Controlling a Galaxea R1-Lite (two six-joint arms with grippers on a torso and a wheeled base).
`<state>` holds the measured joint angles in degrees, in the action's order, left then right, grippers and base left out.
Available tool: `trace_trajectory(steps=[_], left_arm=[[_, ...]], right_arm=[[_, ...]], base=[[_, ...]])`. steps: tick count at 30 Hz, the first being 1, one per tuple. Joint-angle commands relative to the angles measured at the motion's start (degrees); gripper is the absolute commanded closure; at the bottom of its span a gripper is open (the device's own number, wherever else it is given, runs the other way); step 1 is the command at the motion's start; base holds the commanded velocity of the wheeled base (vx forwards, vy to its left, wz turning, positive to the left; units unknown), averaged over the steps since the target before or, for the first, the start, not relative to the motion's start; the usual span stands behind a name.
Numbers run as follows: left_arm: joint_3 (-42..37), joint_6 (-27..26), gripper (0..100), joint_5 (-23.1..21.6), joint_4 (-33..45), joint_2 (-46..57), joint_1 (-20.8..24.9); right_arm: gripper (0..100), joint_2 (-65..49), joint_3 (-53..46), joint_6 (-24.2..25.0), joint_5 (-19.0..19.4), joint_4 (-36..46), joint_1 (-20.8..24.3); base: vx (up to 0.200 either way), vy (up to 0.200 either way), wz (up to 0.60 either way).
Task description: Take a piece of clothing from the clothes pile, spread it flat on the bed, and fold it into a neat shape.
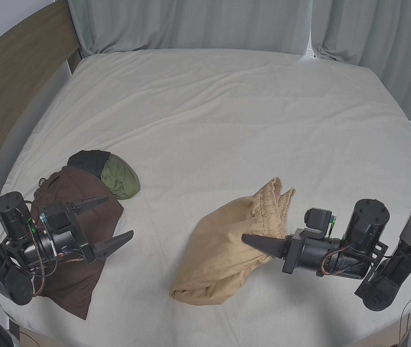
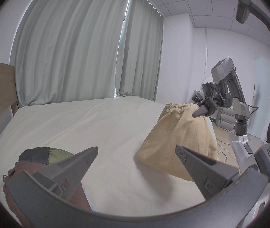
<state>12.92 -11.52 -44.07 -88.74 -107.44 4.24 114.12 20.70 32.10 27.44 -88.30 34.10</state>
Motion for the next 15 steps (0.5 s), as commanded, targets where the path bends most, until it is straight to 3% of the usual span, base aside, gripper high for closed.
trace_trajectory(steps=[1, 5, 15], left_arm=[[0.0, 0.0, 0, -0.1, 0.0, -0.1, 0.0], [-0.1, 0.0, 0, -0.1, 0.0, -0.1, 0.0], [-0.2, 0.0, 0, -0.1, 0.0, -0.4, 0.0]], right_arm=[[100, -1.5, 1.2, 0.1, 1.1, 0.0, -0.5], [100, -2.4, 4.9, 3.5, 3.8, 0.1, -2.0], [100, -1.1, 15.3, 7.7, 6.3, 0.5, -4.8]], base=[[0.0, 0.0, 0.0], [0.0, 0.0, 0.0], [0.0, 0.0, 0.0]])
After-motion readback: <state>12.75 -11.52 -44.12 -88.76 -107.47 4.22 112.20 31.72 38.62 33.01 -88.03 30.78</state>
